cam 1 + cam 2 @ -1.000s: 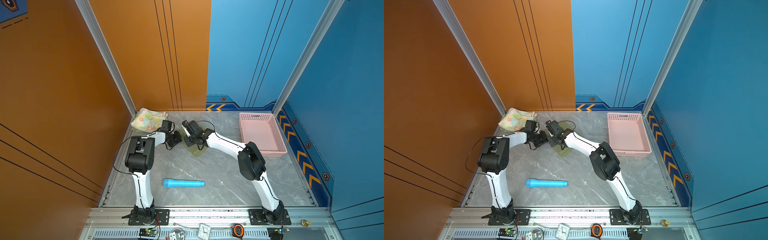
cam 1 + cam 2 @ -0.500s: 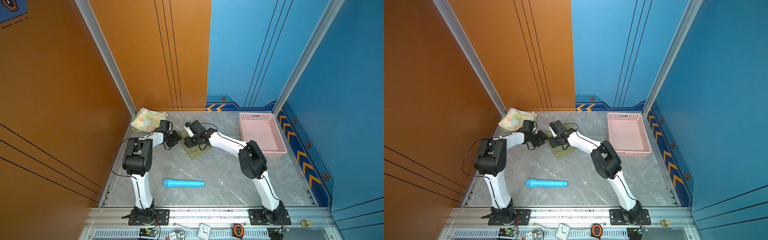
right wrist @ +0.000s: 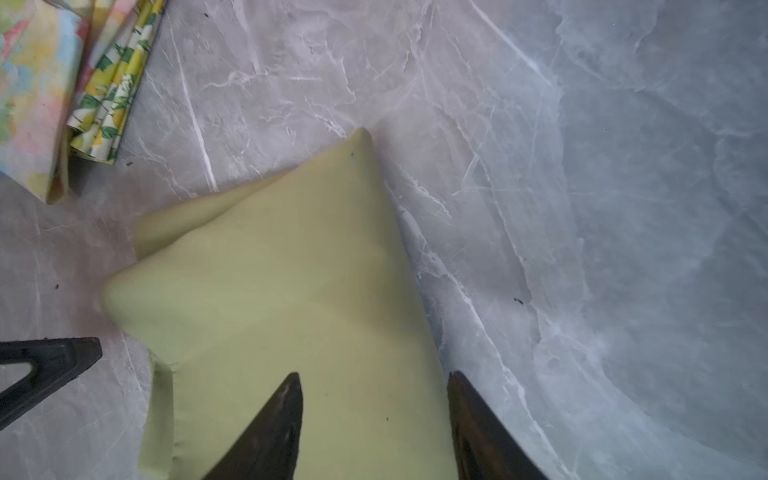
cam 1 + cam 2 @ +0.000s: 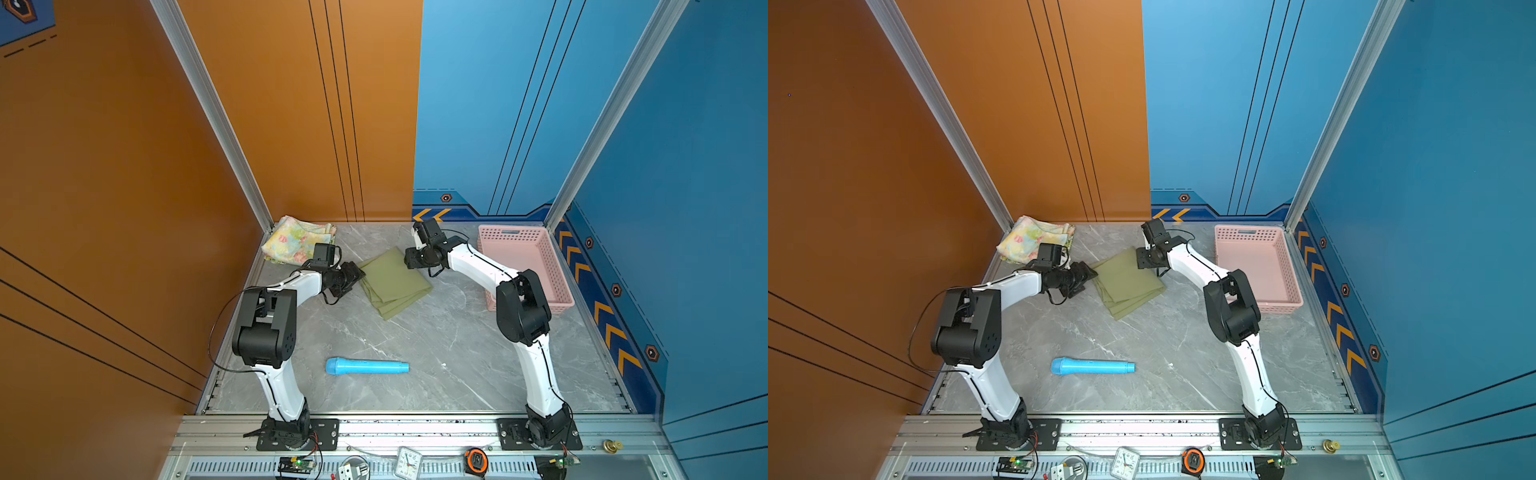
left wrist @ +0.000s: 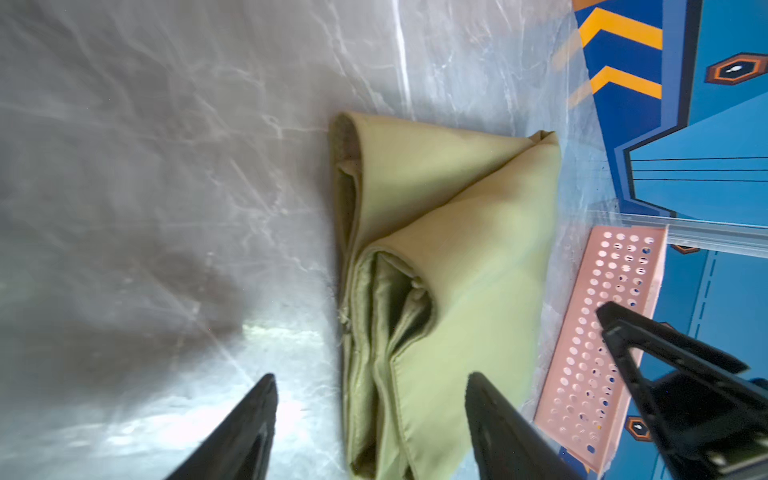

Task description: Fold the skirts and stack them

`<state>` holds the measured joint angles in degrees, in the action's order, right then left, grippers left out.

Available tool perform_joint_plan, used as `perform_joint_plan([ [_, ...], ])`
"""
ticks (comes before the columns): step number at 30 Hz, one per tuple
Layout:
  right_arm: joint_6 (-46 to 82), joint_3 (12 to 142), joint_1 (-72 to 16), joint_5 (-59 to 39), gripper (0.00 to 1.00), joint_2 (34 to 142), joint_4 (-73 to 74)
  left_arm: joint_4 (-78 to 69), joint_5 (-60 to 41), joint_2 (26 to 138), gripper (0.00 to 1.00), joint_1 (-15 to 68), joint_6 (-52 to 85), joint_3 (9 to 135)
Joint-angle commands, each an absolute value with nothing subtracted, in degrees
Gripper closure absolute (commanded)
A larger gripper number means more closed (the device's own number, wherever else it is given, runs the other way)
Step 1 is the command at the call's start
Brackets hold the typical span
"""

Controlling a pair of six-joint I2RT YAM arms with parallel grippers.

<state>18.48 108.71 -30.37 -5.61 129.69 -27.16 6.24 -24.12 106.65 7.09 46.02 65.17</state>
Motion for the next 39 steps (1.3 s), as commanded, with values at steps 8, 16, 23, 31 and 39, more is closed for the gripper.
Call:
perform_joint_plan([
  [8,18.5,110.7,-31.3,-1.3,0.43,134.8,-30.4,12.6,-18.0,113.1,0.22,12.3,43.4,69.8],
  [16,21.8,109.3,-31.7,-2.7,0.45,136.5,-30.9,14.7,-15.0,119.0,0.33,15.6,43.9,74.0],
  [23,24.0,106.8,-32.6,-4.1,0.48,136.2,-30.8,5.0,-18.3,123.4,0.80,16.2,43.6,78.2],
  [31,22.7,101.1,-30.1,-1.5,0.44,120.9,-31.2,-0.7,-15.8,118.1,1.00,13.6,45.7,85.2],
  [39,22.3,97.0,-29.4,1.1,0.40,110.7,-30.8,-10.5,-11.7,112.9,1.00,5.1,54.0,88.3],
])
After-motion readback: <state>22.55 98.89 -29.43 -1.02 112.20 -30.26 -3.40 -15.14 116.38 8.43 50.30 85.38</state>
